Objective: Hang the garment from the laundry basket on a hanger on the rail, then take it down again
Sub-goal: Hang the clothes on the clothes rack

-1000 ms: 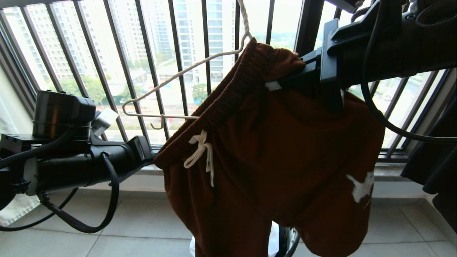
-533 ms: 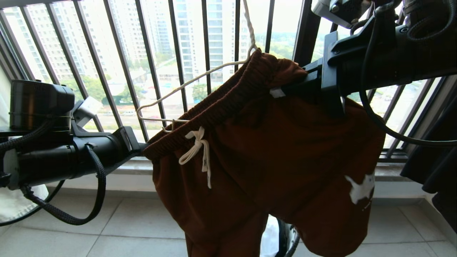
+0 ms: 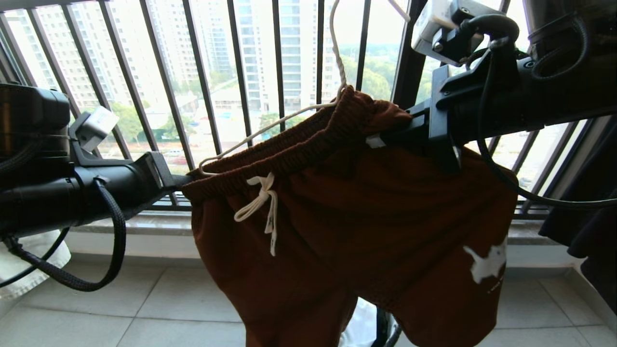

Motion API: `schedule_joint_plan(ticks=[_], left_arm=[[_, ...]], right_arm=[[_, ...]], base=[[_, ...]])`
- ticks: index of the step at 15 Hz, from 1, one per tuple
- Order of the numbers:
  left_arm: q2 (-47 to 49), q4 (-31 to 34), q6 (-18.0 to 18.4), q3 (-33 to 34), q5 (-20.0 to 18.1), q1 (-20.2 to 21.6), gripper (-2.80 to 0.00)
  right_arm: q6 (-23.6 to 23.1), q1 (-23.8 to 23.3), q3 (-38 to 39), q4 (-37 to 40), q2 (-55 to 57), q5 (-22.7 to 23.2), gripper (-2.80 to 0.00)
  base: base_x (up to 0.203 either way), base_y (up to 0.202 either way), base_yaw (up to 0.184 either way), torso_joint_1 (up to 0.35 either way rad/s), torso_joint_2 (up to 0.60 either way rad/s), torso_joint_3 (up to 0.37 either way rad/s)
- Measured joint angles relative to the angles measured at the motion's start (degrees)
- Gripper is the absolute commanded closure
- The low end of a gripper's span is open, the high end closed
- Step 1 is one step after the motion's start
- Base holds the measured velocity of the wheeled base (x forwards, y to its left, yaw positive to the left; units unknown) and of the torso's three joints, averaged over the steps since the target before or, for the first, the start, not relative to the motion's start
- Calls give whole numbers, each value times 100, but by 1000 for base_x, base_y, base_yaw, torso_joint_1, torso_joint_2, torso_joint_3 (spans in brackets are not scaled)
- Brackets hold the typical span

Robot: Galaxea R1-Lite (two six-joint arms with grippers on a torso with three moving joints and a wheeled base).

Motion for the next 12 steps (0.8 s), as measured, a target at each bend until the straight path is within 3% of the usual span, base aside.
schedule_joint_plan(ticks=[7,12], left_arm=[[135,749,319,-927,-16,-37,0],[403,1521,433,-2061,-15,-488,0]], right_arm=[[-2,17,-26,-217,400,-24,0],[28,91,-39,-308,621,-16,0]], base=[[0,0,0,0,0,0],[0,0,0,0,0,0]])
